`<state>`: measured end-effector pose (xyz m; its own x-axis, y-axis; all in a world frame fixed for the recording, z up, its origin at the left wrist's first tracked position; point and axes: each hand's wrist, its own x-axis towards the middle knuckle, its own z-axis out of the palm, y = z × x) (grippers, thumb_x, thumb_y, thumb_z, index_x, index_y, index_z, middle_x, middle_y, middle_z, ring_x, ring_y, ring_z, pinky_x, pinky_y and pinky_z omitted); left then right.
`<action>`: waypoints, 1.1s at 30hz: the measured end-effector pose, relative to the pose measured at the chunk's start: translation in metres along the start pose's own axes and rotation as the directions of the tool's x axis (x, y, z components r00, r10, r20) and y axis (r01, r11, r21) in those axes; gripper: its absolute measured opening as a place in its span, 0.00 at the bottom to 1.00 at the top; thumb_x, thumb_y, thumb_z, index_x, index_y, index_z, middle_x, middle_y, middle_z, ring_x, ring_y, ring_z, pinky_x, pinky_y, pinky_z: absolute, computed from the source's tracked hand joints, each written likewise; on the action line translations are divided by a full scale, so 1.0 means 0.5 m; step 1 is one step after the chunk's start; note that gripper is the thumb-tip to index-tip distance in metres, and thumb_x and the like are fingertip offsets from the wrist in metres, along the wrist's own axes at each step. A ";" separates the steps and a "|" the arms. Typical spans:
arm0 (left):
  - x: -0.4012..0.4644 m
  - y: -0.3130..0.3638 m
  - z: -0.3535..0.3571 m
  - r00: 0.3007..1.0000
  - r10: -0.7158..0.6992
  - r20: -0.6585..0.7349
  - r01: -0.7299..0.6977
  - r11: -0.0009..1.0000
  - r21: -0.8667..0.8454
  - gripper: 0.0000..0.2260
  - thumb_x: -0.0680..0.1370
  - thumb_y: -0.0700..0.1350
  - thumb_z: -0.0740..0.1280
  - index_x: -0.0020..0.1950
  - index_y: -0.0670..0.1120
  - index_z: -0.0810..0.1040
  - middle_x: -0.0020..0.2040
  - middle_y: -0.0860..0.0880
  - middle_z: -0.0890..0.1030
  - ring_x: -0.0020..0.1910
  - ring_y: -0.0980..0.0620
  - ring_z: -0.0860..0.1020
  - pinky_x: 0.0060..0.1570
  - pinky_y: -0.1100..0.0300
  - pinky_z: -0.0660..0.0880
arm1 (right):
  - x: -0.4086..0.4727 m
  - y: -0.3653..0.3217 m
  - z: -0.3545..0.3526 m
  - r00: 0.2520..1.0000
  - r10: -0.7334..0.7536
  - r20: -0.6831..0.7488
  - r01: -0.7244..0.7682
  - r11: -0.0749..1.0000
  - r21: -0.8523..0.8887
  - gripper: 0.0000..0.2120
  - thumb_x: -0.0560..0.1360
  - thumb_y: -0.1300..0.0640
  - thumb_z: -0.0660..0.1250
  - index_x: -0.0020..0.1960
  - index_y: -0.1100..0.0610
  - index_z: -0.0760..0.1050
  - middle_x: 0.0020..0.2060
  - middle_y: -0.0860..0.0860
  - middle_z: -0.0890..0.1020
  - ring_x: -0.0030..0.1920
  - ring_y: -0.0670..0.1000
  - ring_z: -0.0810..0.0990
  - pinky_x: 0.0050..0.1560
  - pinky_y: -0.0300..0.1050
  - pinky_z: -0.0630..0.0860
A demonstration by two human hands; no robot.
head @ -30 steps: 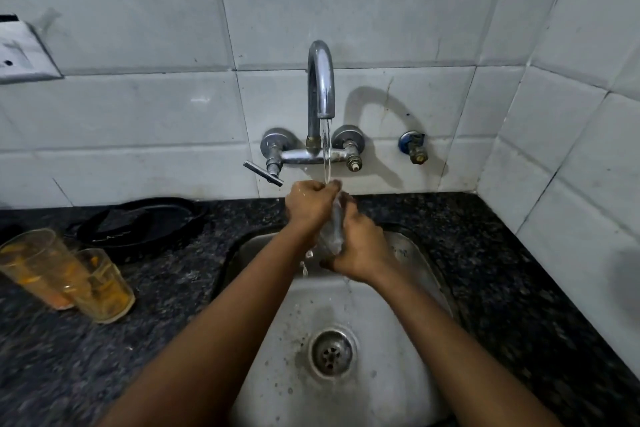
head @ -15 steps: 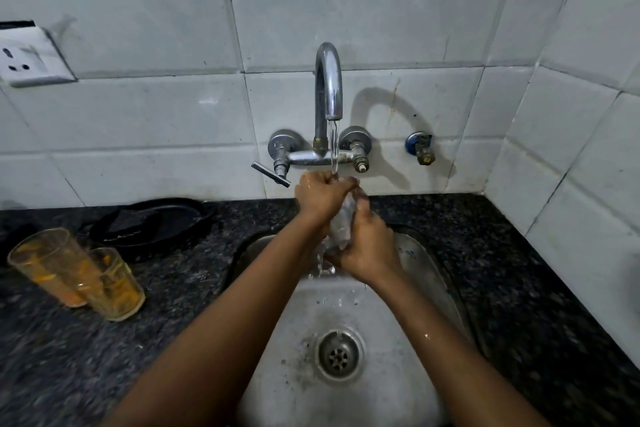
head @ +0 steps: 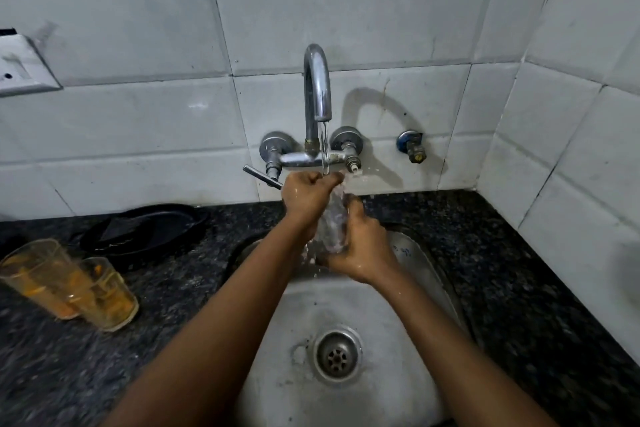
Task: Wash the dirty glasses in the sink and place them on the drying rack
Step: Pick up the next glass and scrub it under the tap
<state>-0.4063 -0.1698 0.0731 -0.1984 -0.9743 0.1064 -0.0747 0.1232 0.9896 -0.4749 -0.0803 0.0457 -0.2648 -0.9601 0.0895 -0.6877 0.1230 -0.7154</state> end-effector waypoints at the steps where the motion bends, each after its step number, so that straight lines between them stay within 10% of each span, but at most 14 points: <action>1: -0.002 -0.005 -0.007 1.000 -0.002 0.029 0.004 0.998 -0.070 0.19 0.72 0.43 0.72 0.25 0.47 0.67 0.18 0.54 0.68 0.17 0.57 0.66 0.22 0.67 0.67 | 0.002 0.005 -0.014 0.992 0.040 0.122 -0.074 0.956 0.285 0.29 0.66 0.56 0.75 0.63 0.57 0.66 0.51 0.54 0.80 0.49 0.55 0.81 0.46 0.44 0.77; 4: -0.011 -0.012 -0.026 0.991 -0.024 0.128 0.055 0.967 -0.248 0.21 0.74 0.45 0.69 0.23 0.47 0.66 0.16 0.54 0.66 0.15 0.58 0.63 0.20 0.68 0.64 | 0.006 0.028 -0.033 0.906 0.073 0.416 -0.366 0.628 0.687 0.15 0.71 0.60 0.70 0.56 0.59 0.72 0.44 0.56 0.83 0.41 0.55 0.83 0.41 0.48 0.81; 9: 0.002 0.022 -0.040 0.923 0.140 0.359 -0.203 0.969 0.143 0.21 0.77 0.54 0.62 0.29 0.43 0.74 0.23 0.51 0.76 0.24 0.56 0.76 0.29 0.67 0.73 | 0.044 0.030 -0.032 0.976 0.049 0.214 -0.142 0.885 0.443 0.19 0.66 0.63 0.74 0.54 0.56 0.74 0.49 0.55 0.82 0.48 0.53 0.82 0.50 0.51 0.80; 13: 0.019 0.060 -0.055 0.586 -0.109 0.803 -0.440 0.789 0.428 0.15 0.70 0.43 0.73 0.55 0.42 0.78 0.50 0.48 0.82 0.49 0.53 0.80 0.52 0.61 0.74 | 0.081 0.026 -0.044 0.991 -0.090 -0.100 0.085 0.995 -0.052 0.21 0.70 0.57 0.72 0.60 0.54 0.67 0.54 0.55 0.79 0.53 0.55 0.78 0.54 0.54 0.77; 16: 0.019 0.047 -0.056 0.506 -0.305 0.807 -0.718 0.370 0.590 0.39 0.64 0.46 0.78 0.71 0.50 0.65 0.70 0.48 0.68 0.68 0.48 0.66 0.69 0.53 0.64 | 0.097 0.024 -0.056 0.966 -0.248 -0.071 0.227 0.948 -0.222 0.31 0.65 0.58 0.75 0.64 0.53 0.65 0.59 0.57 0.74 0.58 0.56 0.74 0.55 0.49 0.75; 20: 0.022 0.007 -0.056 0.479 -0.079 0.874 -0.835 -0.347 0.426 0.33 0.77 0.37 0.63 0.76 0.54 0.50 0.78 0.49 0.52 0.77 0.48 0.50 0.73 0.39 0.45 | 0.105 0.023 -0.064 0.943 -0.330 -0.048 0.295 0.891 -0.344 0.34 0.65 0.55 0.76 0.67 0.54 0.64 0.65 0.57 0.70 0.64 0.55 0.68 0.61 0.52 0.72; 22: 0.017 -0.004 -0.044 0.547 -0.075 0.834 -0.826 -0.208 0.524 0.32 0.77 0.37 0.61 0.76 0.54 0.52 0.77 0.51 0.54 0.77 0.48 0.50 0.73 0.39 0.42 | 0.108 0.027 -0.063 0.946 -0.323 -0.043 0.282 0.878 -0.387 0.35 0.65 0.55 0.76 0.68 0.53 0.64 0.66 0.56 0.69 0.65 0.55 0.67 0.63 0.51 0.70; 25: -0.003 0.014 -0.043 0.631 -0.164 0.758 -0.313 0.841 0.442 0.22 0.72 0.31 0.65 0.65 0.43 0.71 0.62 0.42 0.74 0.63 0.42 0.72 0.65 0.43 0.67 | 0.107 0.044 -0.056 0.953 -0.297 -0.057 0.256 0.892 -0.373 0.38 0.63 0.56 0.77 0.69 0.51 0.63 0.65 0.55 0.70 0.65 0.55 0.68 0.60 0.51 0.71; 26: -0.008 0.020 -0.052 0.653 -0.158 0.741 -0.047 0.968 0.247 0.18 0.72 0.29 0.64 0.60 0.40 0.73 0.57 0.40 0.77 0.58 0.42 0.75 0.60 0.45 0.73 | 0.106 0.047 -0.055 0.952 -0.296 -0.081 0.243 0.888 -0.389 0.38 0.63 0.55 0.77 0.69 0.51 0.64 0.64 0.55 0.71 0.63 0.56 0.68 0.58 0.52 0.73; 33: -0.019 -0.065 -0.067 0.809 -0.447 0.382 0.545 0.813 -0.203 0.15 0.78 0.54 0.60 0.45 0.45 0.79 0.34 0.50 0.83 0.39 0.52 0.78 0.41 0.59 0.73 | 0.105 0.043 -0.074 0.900 -0.430 -0.065 0.199 0.540 -0.818 0.30 0.55 0.55 0.80 0.55 0.53 0.76 0.52 0.58 0.79 0.51 0.58 0.79 0.45 0.52 0.75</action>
<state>-0.3692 -0.1711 0.0431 -0.5008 -0.7711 -0.3932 0.0295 -0.4692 0.8826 -0.5286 -0.1190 0.0605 0.0132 -0.9011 0.4334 -0.9768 0.0811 0.1983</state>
